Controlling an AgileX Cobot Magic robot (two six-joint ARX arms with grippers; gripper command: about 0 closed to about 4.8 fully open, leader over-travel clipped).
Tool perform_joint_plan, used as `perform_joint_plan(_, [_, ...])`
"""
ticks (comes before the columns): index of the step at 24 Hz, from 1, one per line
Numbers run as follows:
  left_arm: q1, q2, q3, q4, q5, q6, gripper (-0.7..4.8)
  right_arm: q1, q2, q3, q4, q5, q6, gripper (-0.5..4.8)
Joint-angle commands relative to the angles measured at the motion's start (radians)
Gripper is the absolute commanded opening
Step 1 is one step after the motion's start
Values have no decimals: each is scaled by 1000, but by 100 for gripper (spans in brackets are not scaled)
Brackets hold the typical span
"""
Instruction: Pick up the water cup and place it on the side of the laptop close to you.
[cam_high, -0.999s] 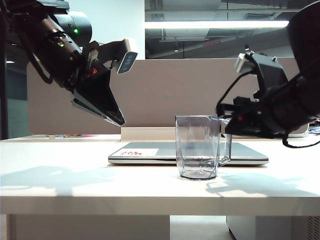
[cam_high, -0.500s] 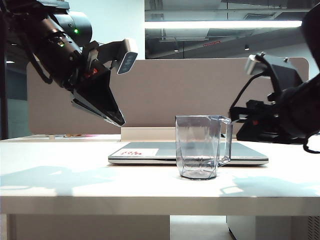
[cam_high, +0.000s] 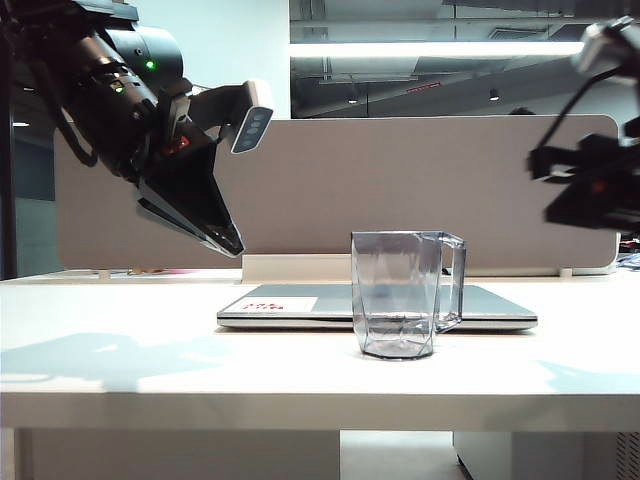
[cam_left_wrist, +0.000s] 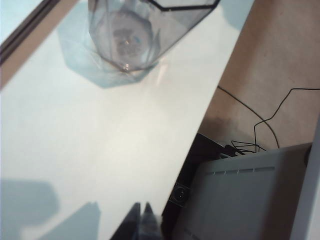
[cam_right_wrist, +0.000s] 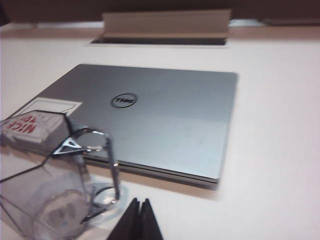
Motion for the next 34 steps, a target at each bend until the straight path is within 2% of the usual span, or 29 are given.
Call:
perform_joint_plan(1, [-1, -6, 1, -8, 10, 0, -6, 0, -73, -43, 8, 33, -4, -9])
perform_joint_plan(7, [-1, -28, 0, -50, 24, 2, -6, -1, -167, -142, 6, 34, -6, -9])
perform_joint_plan(11, [-1, -104, -12, -60, 6, 4, -6, -2, -170, -141, -56, 56, -7, -9])
perform_joint_plan(14, [0, -194, -40, -50, -84, 3, -6, -2, -170, -141, -62, 56, -7, -9])
perform_joint_plan(17, [0, -329, -98, 9, -222, -22, -6, -2, -169, -141, -56, 56, -7, -9])
perform_joint_plan(20, [0, -434, -156, 60, -272, -46, -6, -2, -169, -141, -56, 77, -7, -9])
perform_joint_plan(23, [1, -578, -274, 143, -332, -105, -6, -2, -170, -141, -60, 85, -7, -8])
perform_joint_plan(26, [0, -734, -439, 274, -361, -211, -6, -2, -169, -141, -67, 62, -7, -8])
perform_joint_plan(29, [0, -814, -531, 337, -384, -254, -6, -2, -169, -141, -87, 26, -7, -8])
perform_joint_plan(31, [0, -899, -630, 404, -451, -325, -6, -2, -169, -141, -105, 21, -7, -8])
perform_joint_plan(34, [0, -956, -696, 465, -523, -404, -6, -2, -169, -141, -110, 21, -7, -8])
